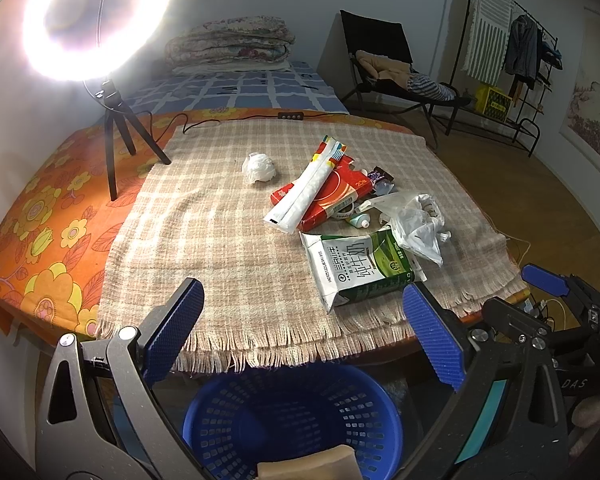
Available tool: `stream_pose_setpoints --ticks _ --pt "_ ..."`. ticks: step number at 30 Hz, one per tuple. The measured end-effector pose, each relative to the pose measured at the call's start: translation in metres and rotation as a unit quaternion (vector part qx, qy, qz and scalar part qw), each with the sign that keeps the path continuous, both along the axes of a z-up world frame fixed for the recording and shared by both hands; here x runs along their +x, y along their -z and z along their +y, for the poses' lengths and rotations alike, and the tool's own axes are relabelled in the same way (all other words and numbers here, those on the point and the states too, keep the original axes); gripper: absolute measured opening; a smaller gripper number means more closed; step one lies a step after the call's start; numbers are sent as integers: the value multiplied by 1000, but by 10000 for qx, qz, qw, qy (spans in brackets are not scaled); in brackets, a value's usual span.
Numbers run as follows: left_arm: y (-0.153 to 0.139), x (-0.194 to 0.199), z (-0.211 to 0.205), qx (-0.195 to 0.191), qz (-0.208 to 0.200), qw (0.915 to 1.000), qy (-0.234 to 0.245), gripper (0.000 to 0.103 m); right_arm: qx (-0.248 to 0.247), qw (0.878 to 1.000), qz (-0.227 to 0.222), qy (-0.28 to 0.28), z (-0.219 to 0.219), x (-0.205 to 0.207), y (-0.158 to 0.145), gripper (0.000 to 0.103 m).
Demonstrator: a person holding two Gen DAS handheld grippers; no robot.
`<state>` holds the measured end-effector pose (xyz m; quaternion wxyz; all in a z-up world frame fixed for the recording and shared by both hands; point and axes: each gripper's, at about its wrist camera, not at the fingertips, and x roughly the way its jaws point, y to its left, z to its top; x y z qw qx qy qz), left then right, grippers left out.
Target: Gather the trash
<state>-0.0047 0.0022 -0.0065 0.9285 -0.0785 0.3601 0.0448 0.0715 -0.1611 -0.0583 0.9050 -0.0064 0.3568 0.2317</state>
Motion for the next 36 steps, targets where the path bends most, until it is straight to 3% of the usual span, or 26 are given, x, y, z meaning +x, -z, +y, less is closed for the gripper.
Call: stream_pose_setpoints --ticks 19,27,36 --pt "8 8 0 110 284 9995 38 101 41 10000 6 13 -8 12 6 102" --pt "10 36 7 181 512 9985 97 101 82 9998 -169 53 -19 26 6 102" --pt "11 88 21 -12 679 9974 252 97 200 9998 12 39 -28 52 11 102"
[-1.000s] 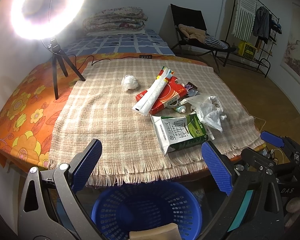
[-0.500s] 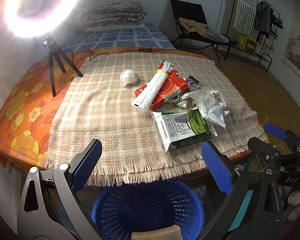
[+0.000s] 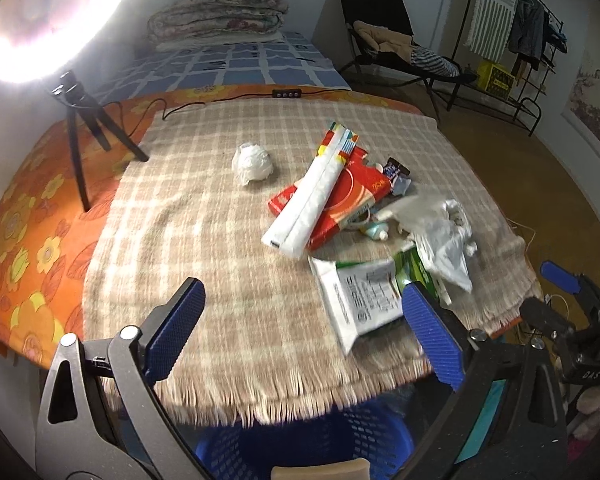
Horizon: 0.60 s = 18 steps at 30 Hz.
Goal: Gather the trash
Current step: 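Grasp the white paper tube with left tool while right tool grasps the white plastic bag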
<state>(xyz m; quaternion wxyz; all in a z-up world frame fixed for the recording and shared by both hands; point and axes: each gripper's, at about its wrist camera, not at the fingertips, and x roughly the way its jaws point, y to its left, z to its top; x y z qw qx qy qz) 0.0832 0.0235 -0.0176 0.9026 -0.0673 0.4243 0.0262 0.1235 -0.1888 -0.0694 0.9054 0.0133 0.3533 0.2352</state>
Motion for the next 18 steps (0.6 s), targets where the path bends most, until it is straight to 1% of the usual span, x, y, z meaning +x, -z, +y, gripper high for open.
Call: stream_pose_setpoints --ticks 2,7,10,13,15,18 --pt "1 14 1 -8 39 10000 45 93 3 10000 82 0 -1 9 2 102" --pt "11 51 4 -88 182 9997 163 92 34 9994 330 -28 -2 37 11 102" --pt "25 75 8 -270 372 9988 145 81 -14 9994 356 -15 0 54 13 102" --pt "37 93 8 -339 514 9980 129 80 -86 9992 391 12 0 72 19 102" --pt "43 104 8 -294 563 9979 161 79 -96 9985 527 79 -1 85 27 102" --pt "50 119 6 -215 606 9977 204 75 71 9970 759 127 -6 99 37 102"
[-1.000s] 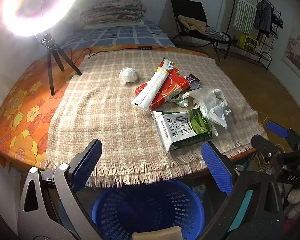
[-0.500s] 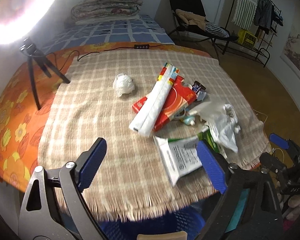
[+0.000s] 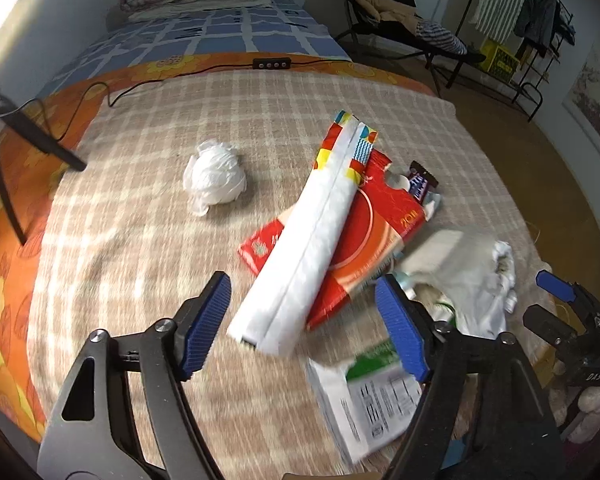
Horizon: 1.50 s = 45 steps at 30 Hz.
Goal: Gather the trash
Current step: 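Grasp the white paper tube with left tool while right tool grasps the white plastic bag, then carry tube and bag over the blue basket and open both tools to drop them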
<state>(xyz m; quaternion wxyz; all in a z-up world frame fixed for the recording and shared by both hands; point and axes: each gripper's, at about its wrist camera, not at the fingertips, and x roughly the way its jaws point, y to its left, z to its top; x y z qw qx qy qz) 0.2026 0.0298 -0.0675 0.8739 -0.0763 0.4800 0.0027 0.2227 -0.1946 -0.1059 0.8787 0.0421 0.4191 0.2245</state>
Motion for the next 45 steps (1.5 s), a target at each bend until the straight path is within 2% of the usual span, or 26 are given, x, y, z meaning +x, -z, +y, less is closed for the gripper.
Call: stream_pose_setpoints --ticks 5,9,11,14,16,19,21,23,25,26,30,38,45 --pt "9 18 -1 94 61 9999 26 69 380 9987 326 89 -6 19 14 102" --pt "19 29 -2 243 156 9996 37 67 515 9975 473 101 -5 29 24 102" --pt "26 32 0 213 264 9994 3 58 550 9972 508 74 -3 32 27 102" --pt "30 35 5 83 272 9996 -63 55 600 9965 579 16 0 35 32 102" --pt "30 36 8 73 267 9996 -91 46 610 9963 598 8 1 38 35 102" --pt "30 35 14 50 257 9995 -151 37 707 9950 703 14 1 41 39 93" --pt "30 35 15 30 250 9995 -178 35 812 9936 787 25 0 42 42 85" --pt "29 34 15 66 238 9996 -170 27 913 9923 842 44 -3 41 43 79" --pt "28 32 15 111 205 9996 -167 22 985 9914 857 28 -5 41 44 67" --pt "26 31 15 121 190 9996 -169 21 1032 9908 878 11 -6 41 44 55" --pt "23 28 16 94 155 9996 -205 15 1033 9912 826 86 -9 38 40 42" --pt "8 15 19 46 -19 9996 -269 13 927 9942 447 326 -24 24 20 39" --pt "-21 -12 18 2 -324 9992 -243 13 939 9948 138 359 -35 6 -6 39"
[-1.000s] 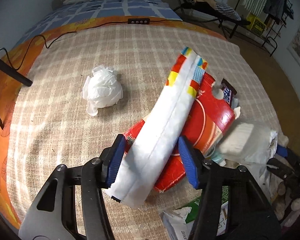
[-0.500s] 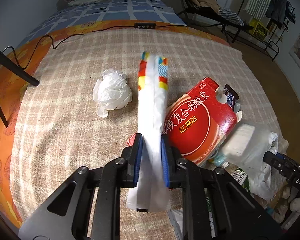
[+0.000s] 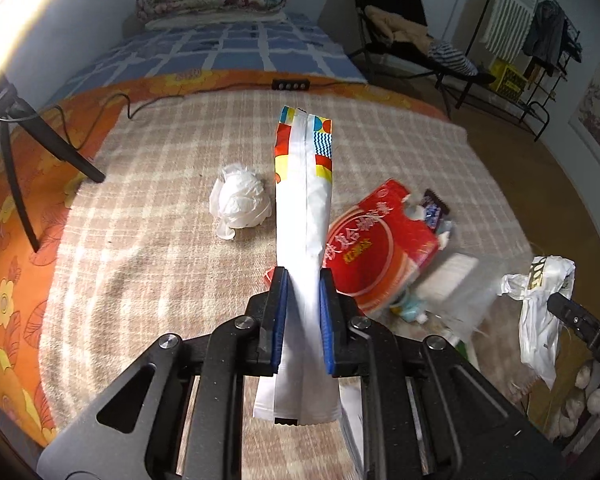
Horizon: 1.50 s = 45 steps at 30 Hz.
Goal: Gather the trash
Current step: 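Carry tube and bag over the blue basket and open both tools to drop them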
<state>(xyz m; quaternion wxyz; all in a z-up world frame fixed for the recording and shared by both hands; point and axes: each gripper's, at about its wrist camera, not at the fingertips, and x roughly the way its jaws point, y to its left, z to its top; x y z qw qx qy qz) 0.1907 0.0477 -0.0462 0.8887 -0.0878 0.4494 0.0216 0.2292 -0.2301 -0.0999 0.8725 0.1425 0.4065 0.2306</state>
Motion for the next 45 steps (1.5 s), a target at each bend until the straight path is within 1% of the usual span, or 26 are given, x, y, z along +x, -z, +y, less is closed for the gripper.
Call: stream_pose_setpoints --ticks 5,7,10,16,22,28,33,39,45 --pt "-24 -31 -4 -18 -232 9997 81 13 -43 9997 -240 -88 -1 -22 -20 39" --pt "-31 -44 -5 -83 -286 9995 98 13 -42 9994 -330 -123 -1 -30 -28 39" --pt "-40 -69 -9 -81 -363 9992 162 13 32 9989 -417 -225 -1 -43 -39 39" --pt "-46 -123 -14 -108 -385 9990 213 13 52 9967 -627 -515 10 -74 -60 39" --pt "-43 -178 -13 -105 -307 9994 143 13 37 9933 -719 -900 26 -111 -67 39" --pt "-29 -225 -15 4 -127 9999 56 13 -36 9894 -705 -1268 43 -148 -61 39" --pt "-9 -256 -24 -172 165 9997 79 13 -68 9873 -536 -1493 54 -168 -44 39" --pt "16 -284 -35 -330 485 9982 106 13 -111 9858 -308 -1646 65 -186 -22 39" --pt "41 -296 -38 -456 803 9957 79 13 -262 9833 -90 -1800 78 -199 2 39"
